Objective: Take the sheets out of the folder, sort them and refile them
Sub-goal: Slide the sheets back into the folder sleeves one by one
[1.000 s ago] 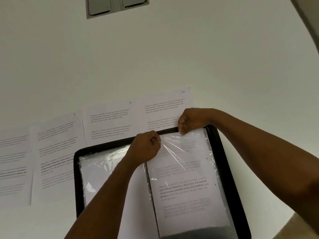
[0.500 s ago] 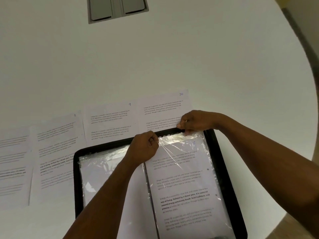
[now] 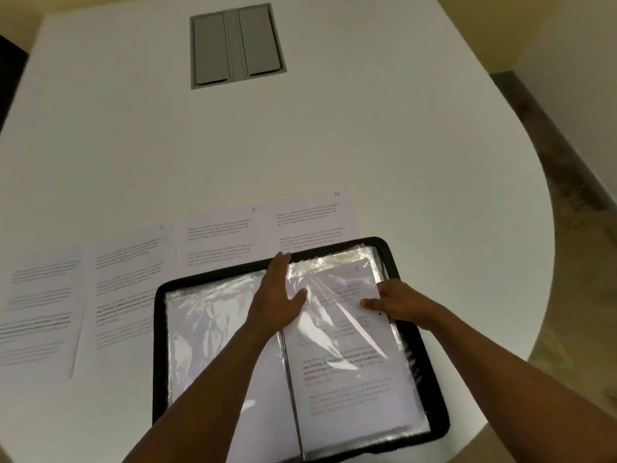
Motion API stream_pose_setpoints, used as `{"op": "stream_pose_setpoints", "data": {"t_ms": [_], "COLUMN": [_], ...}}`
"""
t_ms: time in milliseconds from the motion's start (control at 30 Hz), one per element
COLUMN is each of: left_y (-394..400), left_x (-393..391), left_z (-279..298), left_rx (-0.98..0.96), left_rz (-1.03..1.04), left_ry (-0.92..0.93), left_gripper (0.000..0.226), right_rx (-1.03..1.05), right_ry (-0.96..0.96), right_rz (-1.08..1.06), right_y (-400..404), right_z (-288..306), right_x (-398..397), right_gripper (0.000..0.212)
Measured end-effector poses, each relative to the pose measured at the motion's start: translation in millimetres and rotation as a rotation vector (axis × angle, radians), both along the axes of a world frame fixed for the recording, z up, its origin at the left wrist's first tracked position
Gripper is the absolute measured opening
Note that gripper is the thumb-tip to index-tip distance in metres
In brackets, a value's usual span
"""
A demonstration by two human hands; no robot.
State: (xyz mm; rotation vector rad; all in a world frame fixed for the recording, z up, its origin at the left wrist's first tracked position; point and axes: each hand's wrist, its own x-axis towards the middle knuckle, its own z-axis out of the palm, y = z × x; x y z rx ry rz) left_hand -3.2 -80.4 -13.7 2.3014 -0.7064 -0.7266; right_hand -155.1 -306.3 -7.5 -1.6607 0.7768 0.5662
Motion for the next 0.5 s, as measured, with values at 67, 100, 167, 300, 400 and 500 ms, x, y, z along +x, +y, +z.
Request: {"op": "stream_pose_setpoints", "data": {"t_ms": [67,100,167,300,400,500], "left_y": [5.8,9.0,14.8,25.4,35.8,53.7], "left_x": [-19.1,-29.8,-49.3,-77.3,-87.2,-88.4], "left_z": [4.9,9.3,21.8,54.8,78.9,92.5], "left_rx": [0.035,0.024,-0.040,-0.141,-0.170,-0.115], "left_rz": [-0.022,-0.018,0.032,0.187,0.243,0.214], "left_ry": [-0.005,-0.010,0.020,0.221,0.327,0.369], "left_gripper": [0.075,0.070,0.058,0.050,0.065,0.081], "right_rx": [-0.025,-0.017,0.095,0.379,0.480,0.535], "right_ry": [-0.018,-0.040,-0.093,-0.199,-0.248,-0.265], "right_rz": [-0.002,-0.013,-0.075,-0.231,-0.267,-0.252], "right_y": [16.7,24.9,41.0,70.7,92.7,116.7], "right_z": [11.4,17.3,30.8,56.5,72.2,77.4], "right_x": [-5.9,-7.3,-6.2,6.3,17.9,26.7], "right_gripper": [0.016,0.017,0.022,0.029,0.029,0.040]}}
